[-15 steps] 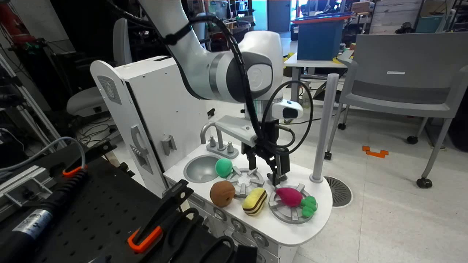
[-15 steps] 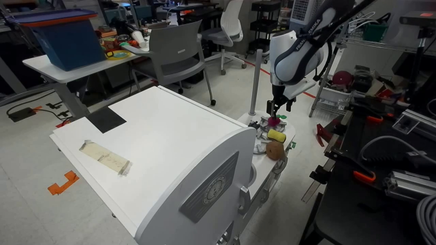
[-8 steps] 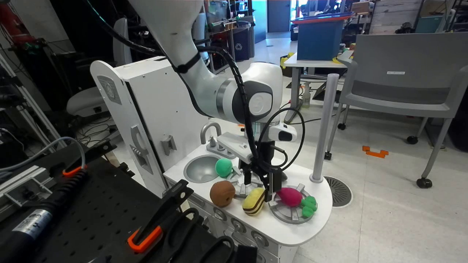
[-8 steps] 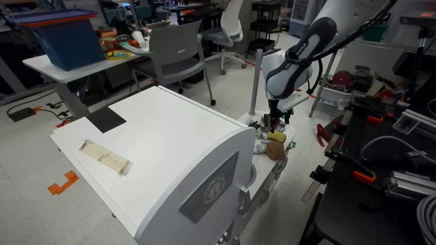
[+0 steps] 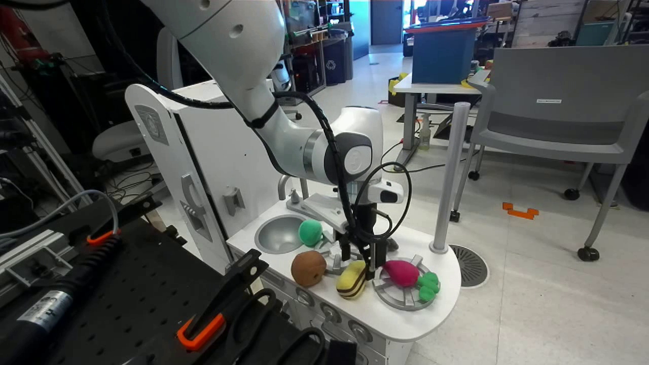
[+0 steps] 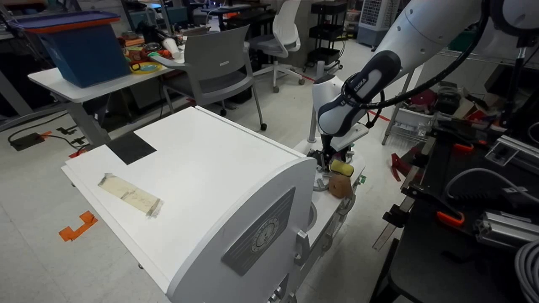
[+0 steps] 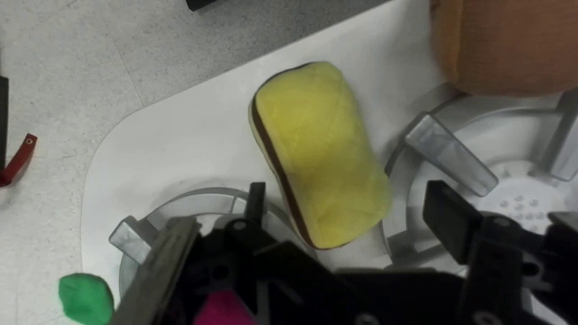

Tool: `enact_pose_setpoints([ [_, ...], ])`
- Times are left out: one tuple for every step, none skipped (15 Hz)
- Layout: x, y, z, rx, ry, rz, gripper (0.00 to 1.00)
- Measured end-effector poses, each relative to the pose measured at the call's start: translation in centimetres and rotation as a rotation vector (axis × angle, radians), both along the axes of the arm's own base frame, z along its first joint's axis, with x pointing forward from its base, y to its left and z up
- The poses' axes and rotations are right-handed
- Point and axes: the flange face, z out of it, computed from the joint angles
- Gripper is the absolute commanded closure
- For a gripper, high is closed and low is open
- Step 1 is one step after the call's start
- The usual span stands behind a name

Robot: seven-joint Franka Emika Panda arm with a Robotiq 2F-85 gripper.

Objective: Move the yellow plush toy to the left

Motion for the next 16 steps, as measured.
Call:
enact_pose_setpoints([
  [0.2, 0.2, -0.4, -0.008, 0.0, -0.002, 0.51],
  [0.4, 0.3, -0.7, -0.015, 0.0, -0.006, 0.58],
  [0.7, 0.5, -0.9, -0.017, 0.0, -0.01, 0.65],
  [0.9, 0.9, -0.8, -0.018, 0.006, -0.012, 0.71],
  [1.2, 1.1, -0.8, -0.02, 0.013, -0.015, 0.78],
  [1.4, 1.4, -0.7, -0.019, 0.02, -0.017, 0.85],
  [1.5, 1.7, -0.6, -0.018, 0.024, -0.018, 0.92],
  [1.7, 1.9, -0.4, -0.016, 0.027, -0.018, 0.98],
  [1.8, 1.9, -0.2, -0.017, 0.036, -0.019, 0.99],
  [1.9, 1.7, 0.2, -0.017, 0.046, -0.022, 0.96],
  [2.0, 1.8, 0.6, -0.016, 0.052, -0.024, 0.98],
  [2.4, 2.0, 1.2, -0.012, 0.052, -0.024, 0.98],
  [2.8, 2.5, 1.9, -0.003, 0.045, -0.023, 0.97],
  [3.3, 3.1, 2.5, 0.004, 0.037, -0.02, 0.97],
  [3.8, 3.8, 3.1, 0.011, 0.026, -0.018, 0.97],
  [4.2, 4.4, 3.6, 0.019, 0.017, -0.015, 0.97],
])
